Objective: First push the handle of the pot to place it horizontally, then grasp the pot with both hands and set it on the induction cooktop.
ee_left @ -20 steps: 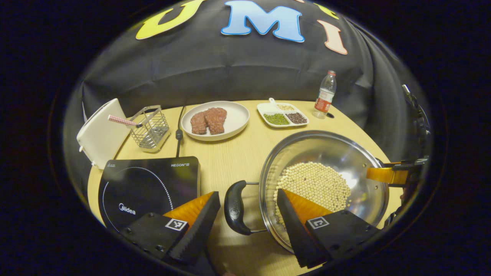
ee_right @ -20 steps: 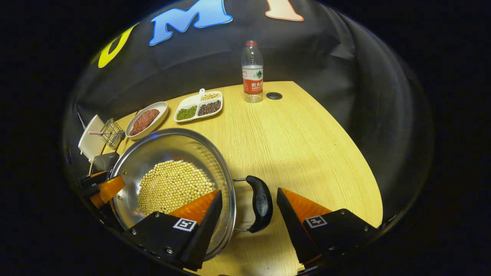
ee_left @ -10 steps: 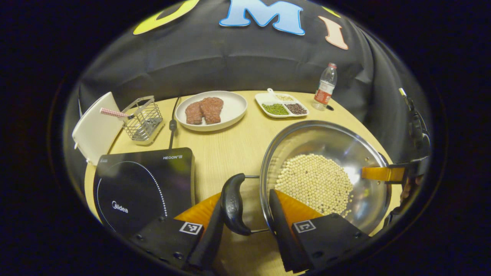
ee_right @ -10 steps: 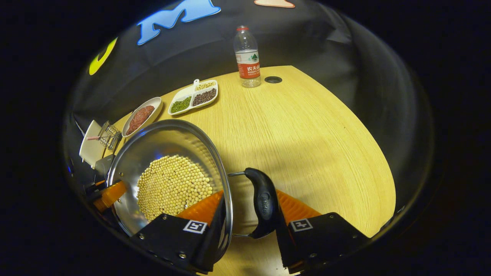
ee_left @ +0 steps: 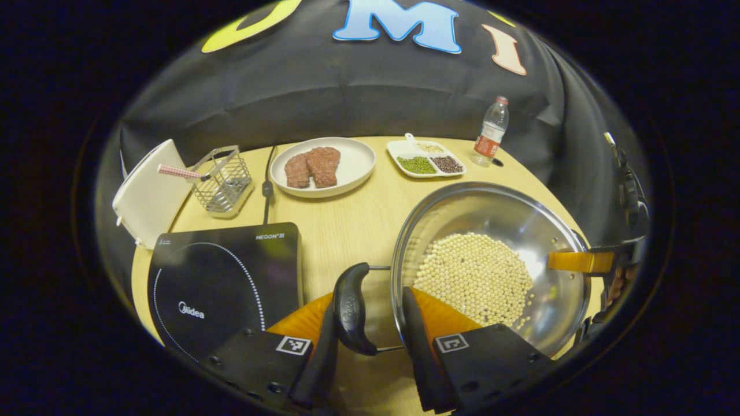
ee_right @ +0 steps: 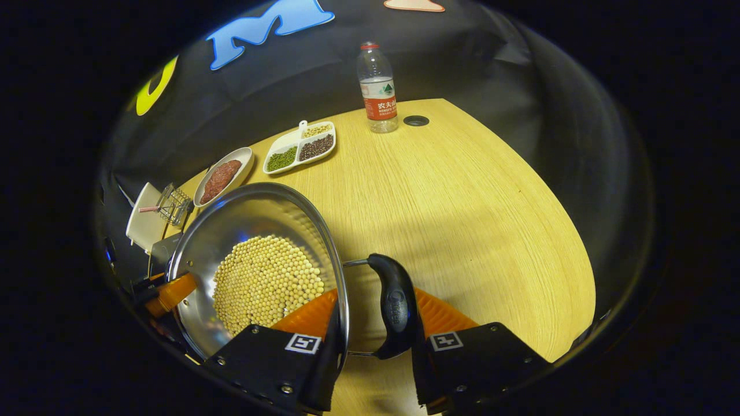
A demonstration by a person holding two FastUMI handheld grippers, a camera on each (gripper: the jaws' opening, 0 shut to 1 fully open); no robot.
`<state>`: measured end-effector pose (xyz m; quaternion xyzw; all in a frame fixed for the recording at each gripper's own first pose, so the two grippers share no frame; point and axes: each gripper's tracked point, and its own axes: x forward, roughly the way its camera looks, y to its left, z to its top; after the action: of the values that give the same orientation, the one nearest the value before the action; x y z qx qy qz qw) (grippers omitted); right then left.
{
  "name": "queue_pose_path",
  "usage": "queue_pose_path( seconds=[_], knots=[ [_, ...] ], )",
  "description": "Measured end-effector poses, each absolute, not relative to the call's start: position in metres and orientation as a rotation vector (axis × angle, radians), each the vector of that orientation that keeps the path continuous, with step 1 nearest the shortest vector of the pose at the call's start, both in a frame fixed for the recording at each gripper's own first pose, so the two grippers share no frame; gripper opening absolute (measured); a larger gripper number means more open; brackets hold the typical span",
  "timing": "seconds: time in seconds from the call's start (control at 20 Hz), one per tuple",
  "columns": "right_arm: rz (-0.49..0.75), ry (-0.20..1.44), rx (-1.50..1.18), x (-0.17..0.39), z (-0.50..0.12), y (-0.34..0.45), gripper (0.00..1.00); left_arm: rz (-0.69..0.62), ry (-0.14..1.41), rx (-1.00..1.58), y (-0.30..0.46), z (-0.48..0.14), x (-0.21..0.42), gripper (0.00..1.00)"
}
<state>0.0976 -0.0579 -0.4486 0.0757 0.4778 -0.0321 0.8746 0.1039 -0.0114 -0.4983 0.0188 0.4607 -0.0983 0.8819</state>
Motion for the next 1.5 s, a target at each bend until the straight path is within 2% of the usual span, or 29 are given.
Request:
queue_pose_path(
  seconds=[0.1,0.15,0.25,0.3,0.7,0.8,0.85,1.25,1.35,1.4,1.5],
  knots=[
    [-0.062,0.990,0.156,0.094,-0.437,-0.053,0.53,-0.200,0.949,0.034,-0.006,-0.481,0.098,0.60],
    [-0.061,0.988,0.156,0.092,-0.431,-0.050,0.53,-0.197,0.944,0.030,-0.004,-0.474,0.097,0.64],
    [-0.055,0.980,0.155,0.090,-0.420,-0.043,0.53,-0.192,0.937,0.021,0.003,-0.461,0.095,0.60],
    [-0.051,0.977,0.154,0.088,-0.414,-0.039,0.53,-0.189,0.938,0.018,0.007,-0.454,0.094,0.64],
    [-0.025,0.963,0.190,0.065,-0.382,0.007,0.53,-0.184,0.914,0.036,0.056,-0.402,0.080,0.64],
    [-0.021,0.970,0.193,0.059,-0.380,0.020,0.53,-0.186,0.913,0.040,0.071,-0.396,0.075,0.67],
    [-0.019,0.969,0.189,0.057,-0.379,0.027,0.53,-0.186,0.912,0.038,0.078,-0.394,0.073,0.63],
    [0.001,0.982,0.160,0.051,-0.372,0.080,0.53,-0.160,0.922,0.020,0.137,-0.385,0.062,0.63],
    [0.013,0.987,0.151,0.052,-0.372,0.094,0.53,-0.147,0.923,0.017,0.152,-0.386,0.060,0.67],
    [0.018,0.990,0.145,0.052,-0.372,0.100,0.53,-0.141,0.926,0.012,0.159,-0.387,0.060,0.63],
    [0.030,0.998,0.138,0.054,-0.374,0.112,0.53,-0.130,0.930,0.009,0.174,-0.386,0.057,0.63]
  ],
)
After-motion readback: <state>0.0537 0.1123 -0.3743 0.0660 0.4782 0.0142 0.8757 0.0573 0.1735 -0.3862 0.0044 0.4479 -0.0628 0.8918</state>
